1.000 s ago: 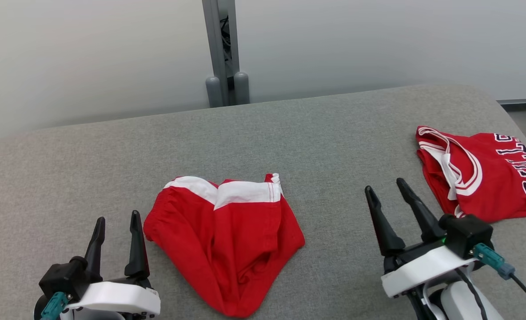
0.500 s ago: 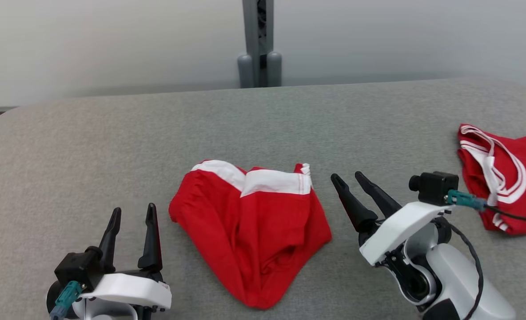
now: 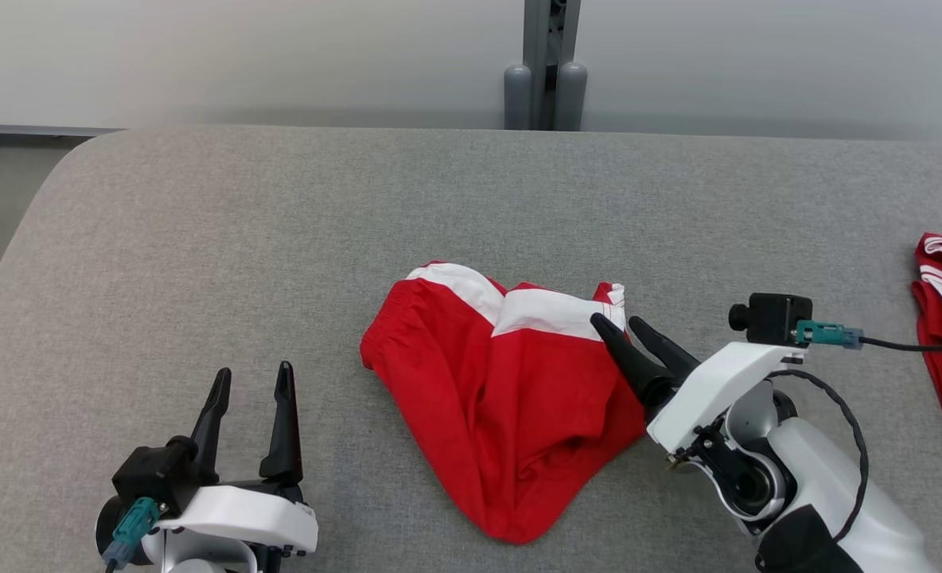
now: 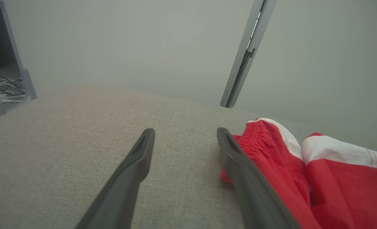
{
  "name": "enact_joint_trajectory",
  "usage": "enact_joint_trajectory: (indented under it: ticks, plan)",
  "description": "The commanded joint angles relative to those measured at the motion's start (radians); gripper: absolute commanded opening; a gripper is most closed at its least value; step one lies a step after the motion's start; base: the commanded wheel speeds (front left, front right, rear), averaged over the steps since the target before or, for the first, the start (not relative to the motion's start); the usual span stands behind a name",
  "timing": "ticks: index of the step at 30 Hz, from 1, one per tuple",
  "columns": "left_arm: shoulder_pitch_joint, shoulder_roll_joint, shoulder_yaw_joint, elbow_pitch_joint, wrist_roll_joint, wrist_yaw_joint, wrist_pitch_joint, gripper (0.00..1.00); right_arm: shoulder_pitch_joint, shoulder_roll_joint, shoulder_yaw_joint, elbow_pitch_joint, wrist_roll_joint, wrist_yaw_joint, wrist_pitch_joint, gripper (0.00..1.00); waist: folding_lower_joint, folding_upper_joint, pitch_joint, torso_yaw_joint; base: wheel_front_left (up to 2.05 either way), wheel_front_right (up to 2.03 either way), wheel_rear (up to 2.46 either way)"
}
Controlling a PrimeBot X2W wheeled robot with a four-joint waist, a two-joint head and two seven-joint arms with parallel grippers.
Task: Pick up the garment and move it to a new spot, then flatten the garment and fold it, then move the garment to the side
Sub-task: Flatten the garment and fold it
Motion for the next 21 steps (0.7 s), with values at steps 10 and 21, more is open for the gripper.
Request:
enact_joint_trajectory:
  ticks: [10,21]
  plan:
    - [-0.020,0.004,-0.004,-0.007,-0.004,0.003,-0.003,1.00,-0.050,-0.016,0.050,0.048,0.055,0.000,-0.018,0.16,0.0000,-0.0001,0.016,0.014,0.00,0.00,0.00]
    - [-0.032,0.004,0.013,-0.010,0.007,0.001,-0.003,1.00,-0.071,-0.072,0.177,-0.019,0.001,0.000,-0.145,0.00,0.0000,-0.0001,0.005,-0.028,0.00,0.00,0.00]
